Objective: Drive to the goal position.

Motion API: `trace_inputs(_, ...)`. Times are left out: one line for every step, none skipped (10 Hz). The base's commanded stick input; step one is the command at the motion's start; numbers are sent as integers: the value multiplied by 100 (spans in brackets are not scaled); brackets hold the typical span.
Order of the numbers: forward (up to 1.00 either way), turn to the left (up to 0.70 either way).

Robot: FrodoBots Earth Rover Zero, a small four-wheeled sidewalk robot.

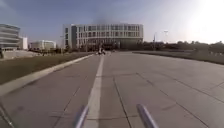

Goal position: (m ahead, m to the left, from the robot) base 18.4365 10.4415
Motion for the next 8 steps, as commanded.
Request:
trace_inputs(70, -14)
trace_inputs(70, -14)
trace_inputs(70, -14)
trace_inputs(70, -14)
trace_inputs(70, -14)
trace_inputs(70, -14)
trace_inputs(70, -14)
trace_inputs(70, -14)
